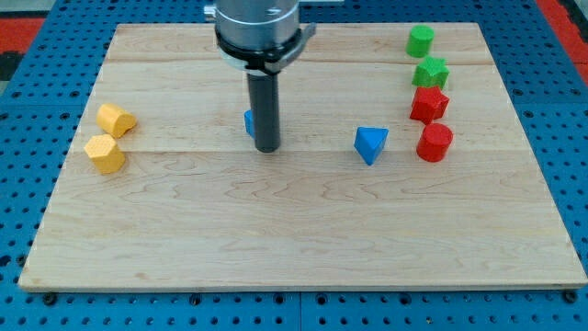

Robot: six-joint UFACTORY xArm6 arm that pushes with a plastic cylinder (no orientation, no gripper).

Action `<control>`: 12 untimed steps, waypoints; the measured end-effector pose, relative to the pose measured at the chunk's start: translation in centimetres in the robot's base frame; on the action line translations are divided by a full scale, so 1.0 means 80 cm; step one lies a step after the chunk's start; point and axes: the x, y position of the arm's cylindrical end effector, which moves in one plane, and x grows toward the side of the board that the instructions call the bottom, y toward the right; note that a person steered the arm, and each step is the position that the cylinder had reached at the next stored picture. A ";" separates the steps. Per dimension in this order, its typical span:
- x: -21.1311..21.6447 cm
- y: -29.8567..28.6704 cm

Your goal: Push the blue cube to the left side of the board

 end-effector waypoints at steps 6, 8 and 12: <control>-0.130 -0.135; -0.128 -0.196; -0.160 -0.194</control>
